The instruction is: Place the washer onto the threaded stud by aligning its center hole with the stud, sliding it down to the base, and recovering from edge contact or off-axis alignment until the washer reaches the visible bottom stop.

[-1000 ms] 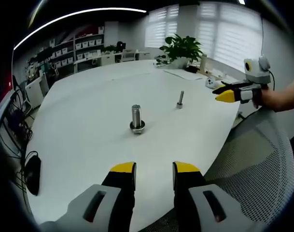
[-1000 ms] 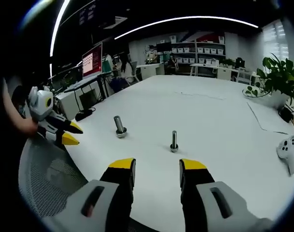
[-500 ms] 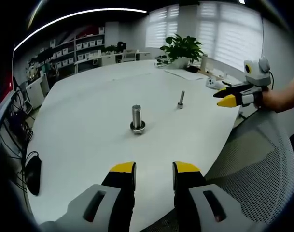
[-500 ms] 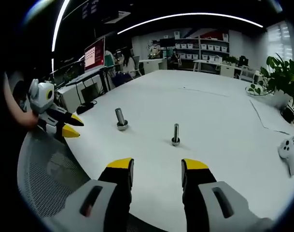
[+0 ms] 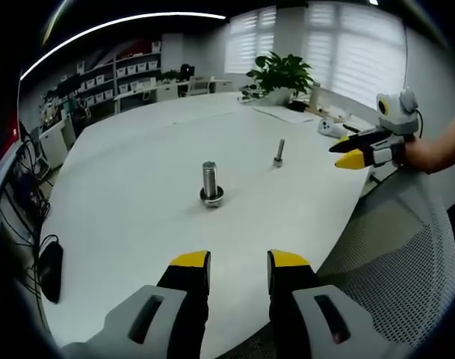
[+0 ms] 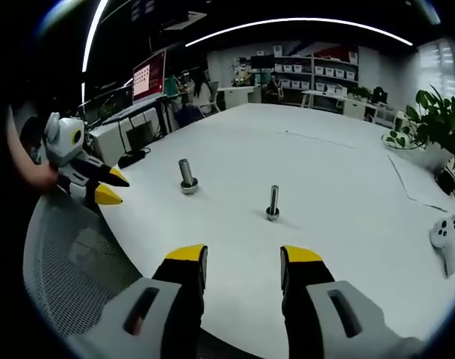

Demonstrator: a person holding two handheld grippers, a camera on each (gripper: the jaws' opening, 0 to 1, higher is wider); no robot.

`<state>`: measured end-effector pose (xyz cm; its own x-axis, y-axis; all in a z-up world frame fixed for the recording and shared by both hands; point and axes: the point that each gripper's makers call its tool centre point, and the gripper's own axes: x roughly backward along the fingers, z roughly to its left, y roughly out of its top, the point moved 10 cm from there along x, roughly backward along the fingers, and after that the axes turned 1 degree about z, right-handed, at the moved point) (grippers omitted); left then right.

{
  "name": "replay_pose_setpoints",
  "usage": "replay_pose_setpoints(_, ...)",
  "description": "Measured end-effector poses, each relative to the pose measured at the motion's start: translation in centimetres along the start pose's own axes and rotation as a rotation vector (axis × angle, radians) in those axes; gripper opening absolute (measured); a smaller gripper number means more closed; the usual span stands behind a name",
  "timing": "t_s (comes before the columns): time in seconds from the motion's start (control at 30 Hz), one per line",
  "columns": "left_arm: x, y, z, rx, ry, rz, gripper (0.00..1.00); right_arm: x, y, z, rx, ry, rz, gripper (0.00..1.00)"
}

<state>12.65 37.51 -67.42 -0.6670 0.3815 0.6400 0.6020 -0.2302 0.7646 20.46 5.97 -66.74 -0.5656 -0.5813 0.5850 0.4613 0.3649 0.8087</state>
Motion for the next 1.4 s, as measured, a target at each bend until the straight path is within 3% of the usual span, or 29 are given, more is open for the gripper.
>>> replay_pose_setpoints(1.4,-0.11,-0.24,-0.32,-0.008,-0.024,0.014,0.28,0.10,-0.28,-0.20,0.022,-0.038,0.018,0.41)
